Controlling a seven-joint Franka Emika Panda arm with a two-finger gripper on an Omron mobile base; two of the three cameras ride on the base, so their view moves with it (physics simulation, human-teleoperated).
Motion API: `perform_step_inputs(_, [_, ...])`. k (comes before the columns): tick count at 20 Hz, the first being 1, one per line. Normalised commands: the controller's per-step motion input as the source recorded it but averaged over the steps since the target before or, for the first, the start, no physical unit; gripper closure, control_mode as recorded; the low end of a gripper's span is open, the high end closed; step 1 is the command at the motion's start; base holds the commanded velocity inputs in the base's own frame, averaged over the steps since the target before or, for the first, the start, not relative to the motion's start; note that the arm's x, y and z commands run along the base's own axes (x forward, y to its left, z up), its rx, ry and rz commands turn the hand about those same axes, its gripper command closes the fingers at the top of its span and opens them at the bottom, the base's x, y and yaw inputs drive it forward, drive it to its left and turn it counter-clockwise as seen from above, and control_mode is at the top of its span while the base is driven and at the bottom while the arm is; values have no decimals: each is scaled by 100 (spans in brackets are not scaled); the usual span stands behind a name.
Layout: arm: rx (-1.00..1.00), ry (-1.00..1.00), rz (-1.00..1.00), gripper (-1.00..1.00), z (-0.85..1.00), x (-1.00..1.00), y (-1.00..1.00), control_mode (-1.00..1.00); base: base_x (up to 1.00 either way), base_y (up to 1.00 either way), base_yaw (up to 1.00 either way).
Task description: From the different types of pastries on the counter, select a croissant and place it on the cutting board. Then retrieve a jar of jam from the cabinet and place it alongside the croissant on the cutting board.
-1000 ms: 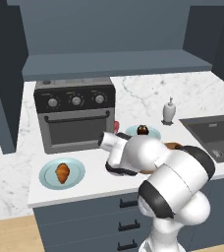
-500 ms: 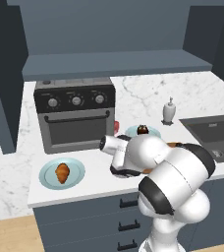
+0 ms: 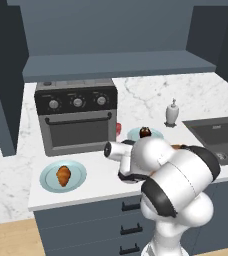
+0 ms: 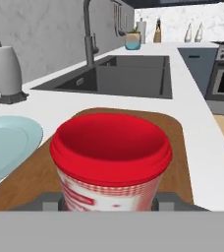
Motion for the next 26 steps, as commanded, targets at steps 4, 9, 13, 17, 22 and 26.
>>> perform_step_inputs(4, [-3,-18,-4,100,-38,6,8,-100,0,0,0])
perform_step_inputs(9, [-3,-19,-4,100,-41,5,10,-100,0,0,0])
perform_step_inputs(13, [-3,-20,-5,100,-44,1,11,-100,0,0,0])
perform_step_inputs(17, [-2,-21,-7,100,-49,0,7,-100,0,0,0])
perform_step_inputs(22, [0,-14,-13,100,-37,0,13,-100,0,0,0])
perform_step_inputs(26, [0,-7,-25,100,-25,7,31,-100,0,0,0])
